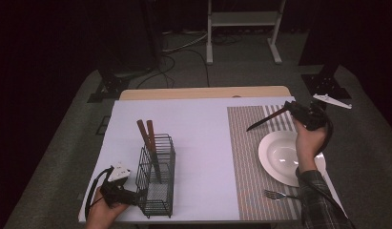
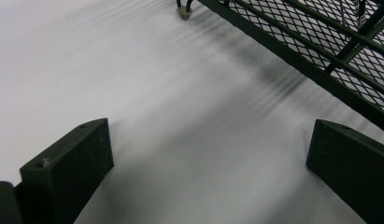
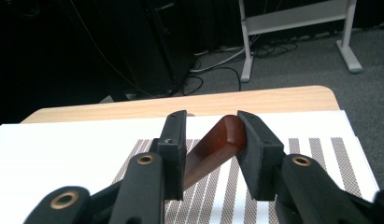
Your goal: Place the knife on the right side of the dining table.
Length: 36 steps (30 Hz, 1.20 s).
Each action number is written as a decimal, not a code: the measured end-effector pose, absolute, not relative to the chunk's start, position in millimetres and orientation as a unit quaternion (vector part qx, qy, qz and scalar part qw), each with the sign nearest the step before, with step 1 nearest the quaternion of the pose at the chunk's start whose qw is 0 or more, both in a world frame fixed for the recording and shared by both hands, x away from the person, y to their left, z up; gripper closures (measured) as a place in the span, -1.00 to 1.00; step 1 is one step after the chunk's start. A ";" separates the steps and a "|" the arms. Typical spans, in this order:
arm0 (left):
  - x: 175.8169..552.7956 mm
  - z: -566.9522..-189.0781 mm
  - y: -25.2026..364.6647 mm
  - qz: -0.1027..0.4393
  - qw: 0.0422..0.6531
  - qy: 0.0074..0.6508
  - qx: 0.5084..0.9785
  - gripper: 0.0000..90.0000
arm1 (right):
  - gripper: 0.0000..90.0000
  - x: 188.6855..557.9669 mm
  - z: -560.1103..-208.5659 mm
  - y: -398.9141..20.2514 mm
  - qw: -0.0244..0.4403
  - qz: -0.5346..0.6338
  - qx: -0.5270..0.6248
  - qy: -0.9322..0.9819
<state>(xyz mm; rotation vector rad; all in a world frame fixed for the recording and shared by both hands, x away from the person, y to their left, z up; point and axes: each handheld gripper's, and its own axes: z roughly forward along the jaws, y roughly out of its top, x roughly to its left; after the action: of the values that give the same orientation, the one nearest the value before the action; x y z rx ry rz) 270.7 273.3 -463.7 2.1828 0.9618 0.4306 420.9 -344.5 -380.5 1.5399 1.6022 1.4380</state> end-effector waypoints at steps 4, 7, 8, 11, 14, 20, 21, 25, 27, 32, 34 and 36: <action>270.7 -463.7 273.3 0.166 0.351 0.372 0.843 -1.00 | 0.32 422.2 -384.0 -348.8 0.234 0.524 0.574 0.584; 270.7 -463.7 273.3 0.166 0.351 0.372 0.843 -1.00 | 0.26 423.9 -386.5 -351.9 0.226 0.518 0.582 0.584; 270.7 -463.7 273.3 0.166 0.351 0.372 0.843 -1.00 | 0.25 424.5 -387.3 -352.8 0.224 0.517 0.585 0.583; 270.7 -463.7 273.3 0.166 0.351 0.372 0.843 -1.00 | 0.22 425.6 -389.6 -355.6 0.219 0.511 0.592 0.584; 270.7 -463.7 273.3 0.166 0.351 0.371 0.843 -1.00 | 0.17 426.7 -392.3 -358.0 0.213 0.505 0.599 0.584; 270.7 -463.7 273.3 0.166 0.351 0.372 0.843 -1.00 | 0.12 428.6 -397.2 -362.7 0.204 0.495 0.608 0.586; 270.7 -463.7 273.2 0.166 0.351 0.372 0.843 -1.00 | 0.12 428.8 -397.9 -363.5 0.201 0.494 0.611 0.585; 270.7 -463.7 273.3 0.166 0.351 0.371 0.843 -1.00 | 0.11 429.7 -402.0 -366.9 0.198 0.487 0.616 0.587; 270.7 -463.7 273.3 0.167 0.351 0.371 0.843 -1.00 | 0.11 429.7 -404.0 -368.2 0.194 0.484 0.620 0.586; 270.7 -463.7 273.3 0.166 0.351 0.371 0.843 -1.00 | 0.11 429.7 -409.4 -371.9 0.191 0.476 0.625 0.588; 270.7 -463.7 273.2 0.166 0.351 0.371 0.843 -1.00 | 0.11 429.7 -411.1 -373.7 0.193 0.475 0.626 0.588; 270.7 -463.7 273.3 0.166 0.351 0.371 0.843 -1.00 | 0.11 429.2 -412.3 -375.3 0.191 0.472 0.628 0.588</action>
<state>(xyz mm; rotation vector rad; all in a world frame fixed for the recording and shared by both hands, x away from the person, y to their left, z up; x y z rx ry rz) 270.7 273.3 -463.7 2.1833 0.9609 0.4306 429.2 -375.3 -412.3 1.7641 1.6520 1.3260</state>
